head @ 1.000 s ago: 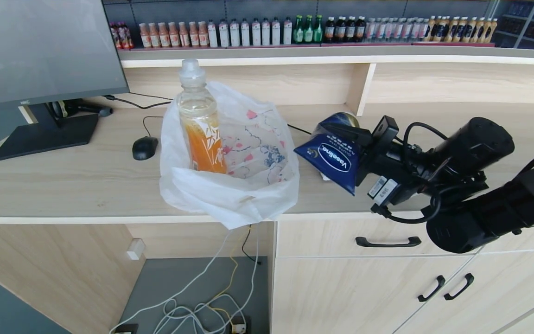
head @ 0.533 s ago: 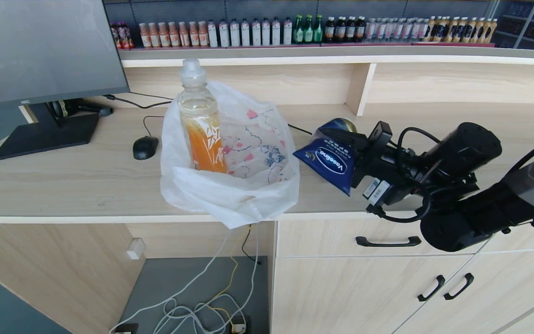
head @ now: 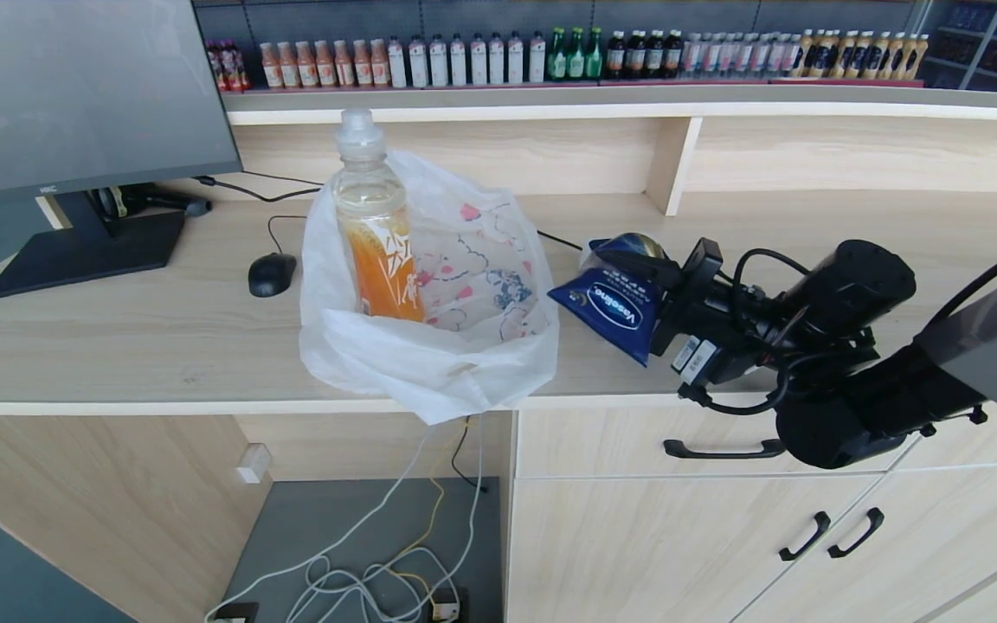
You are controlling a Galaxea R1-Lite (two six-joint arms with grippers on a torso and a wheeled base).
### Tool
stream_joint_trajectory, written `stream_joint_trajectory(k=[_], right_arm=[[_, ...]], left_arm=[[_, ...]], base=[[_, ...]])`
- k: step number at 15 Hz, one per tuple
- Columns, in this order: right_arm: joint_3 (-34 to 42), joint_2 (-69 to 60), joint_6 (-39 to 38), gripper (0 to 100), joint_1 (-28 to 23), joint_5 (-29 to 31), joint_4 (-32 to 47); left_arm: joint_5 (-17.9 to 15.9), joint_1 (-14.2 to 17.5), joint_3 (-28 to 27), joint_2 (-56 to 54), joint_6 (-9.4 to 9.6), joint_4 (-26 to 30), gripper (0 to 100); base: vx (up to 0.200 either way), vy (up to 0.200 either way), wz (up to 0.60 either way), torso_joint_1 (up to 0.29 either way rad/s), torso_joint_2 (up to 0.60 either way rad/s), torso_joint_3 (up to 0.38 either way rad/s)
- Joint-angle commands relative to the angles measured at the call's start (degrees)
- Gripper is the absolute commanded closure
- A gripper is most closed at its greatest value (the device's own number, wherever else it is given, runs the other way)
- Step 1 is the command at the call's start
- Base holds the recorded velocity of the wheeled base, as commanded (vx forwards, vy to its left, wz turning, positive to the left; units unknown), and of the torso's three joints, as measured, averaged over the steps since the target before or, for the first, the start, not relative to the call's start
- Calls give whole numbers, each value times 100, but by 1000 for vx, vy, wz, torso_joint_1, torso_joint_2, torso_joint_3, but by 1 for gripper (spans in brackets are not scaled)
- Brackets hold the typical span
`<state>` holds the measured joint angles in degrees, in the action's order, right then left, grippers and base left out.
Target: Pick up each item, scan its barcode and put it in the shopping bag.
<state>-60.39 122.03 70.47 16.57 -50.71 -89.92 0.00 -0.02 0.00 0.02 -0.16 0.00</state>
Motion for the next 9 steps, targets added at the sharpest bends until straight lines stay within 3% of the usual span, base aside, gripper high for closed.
stream_joint_trajectory(k=[1,9], right_arm=[[-43,58,-7,100,-13,0,-8],[-166,23,-122,100,-321,0,-8]], left_arm=[[0,2,0,-2,-2,0,0],[0,2,0,-2,-2,0,0]], base=[[0,0,0,0,0,0],[0,0,0,0,0,0]])
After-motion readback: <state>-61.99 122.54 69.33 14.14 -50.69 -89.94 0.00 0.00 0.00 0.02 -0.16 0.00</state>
